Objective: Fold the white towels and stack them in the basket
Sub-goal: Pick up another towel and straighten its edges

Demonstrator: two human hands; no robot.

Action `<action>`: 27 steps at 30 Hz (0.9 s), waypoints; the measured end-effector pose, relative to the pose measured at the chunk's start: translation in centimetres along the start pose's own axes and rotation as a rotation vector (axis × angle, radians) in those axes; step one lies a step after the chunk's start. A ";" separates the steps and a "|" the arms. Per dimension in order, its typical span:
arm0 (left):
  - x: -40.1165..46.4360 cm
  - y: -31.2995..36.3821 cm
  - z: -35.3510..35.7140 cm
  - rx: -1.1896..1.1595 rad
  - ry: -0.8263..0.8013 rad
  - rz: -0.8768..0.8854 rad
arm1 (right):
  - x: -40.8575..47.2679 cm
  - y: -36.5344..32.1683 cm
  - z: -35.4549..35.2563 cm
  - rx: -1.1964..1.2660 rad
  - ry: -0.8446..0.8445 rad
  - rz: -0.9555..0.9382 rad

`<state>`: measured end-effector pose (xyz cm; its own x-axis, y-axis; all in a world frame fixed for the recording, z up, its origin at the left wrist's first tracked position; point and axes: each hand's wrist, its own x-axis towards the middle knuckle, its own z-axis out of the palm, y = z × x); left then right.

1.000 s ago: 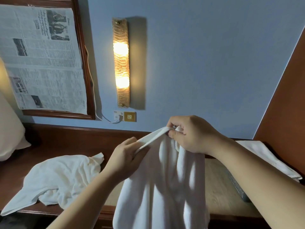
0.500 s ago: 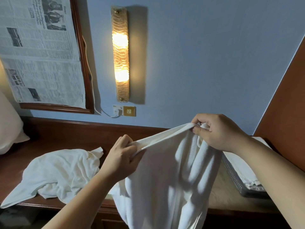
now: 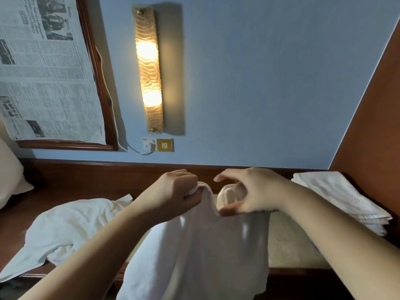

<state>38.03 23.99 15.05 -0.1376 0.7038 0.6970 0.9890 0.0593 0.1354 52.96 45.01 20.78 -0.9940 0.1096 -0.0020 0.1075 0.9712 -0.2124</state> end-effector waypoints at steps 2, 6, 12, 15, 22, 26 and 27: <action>1.1 0.8 -0.3 -0.037 -0.015 0.020 | 0.4 -2.0 0.4 0.161 -0.082 -0.045; 2.2 1.5 -1.3 -0.078 0.017 0.030 | 1.5 -3.4 1.2 0.210 0.053 -0.128; 0.5 -0.2 -2.6 -0.020 -0.040 0.031 | 0.7 -2.3 1.2 0.168 0.225 -0.186; -1.4 -1.1 -2.0 0.010 -0.037 -0.005 | 0.5 -2.2 1.9 0.146 0.312 -0.221; -3.8 -0.9 -0.9 -0.221 -0.069 -0.322 | 0.3 -1.4 2.1 0.107 0.294 -0.162; -4.0 -1.2 -1.7 -0.549 -0.176 -0.501 | 0.4 -0.8 1.8 0.081 0.293 -0.104; -4.0 -1.3 -1.8 -0.579 -0.192 -0.506 | 0.4 -0.7 1.7 0.078 0.291 -0.091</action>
<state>37.24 19.79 13.33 -0.4990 0.8028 0.3263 0.6162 0.0639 0.7850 52.45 44.00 19.25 -0.9505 0.0897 0.2975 0.0051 0.9618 -0.2736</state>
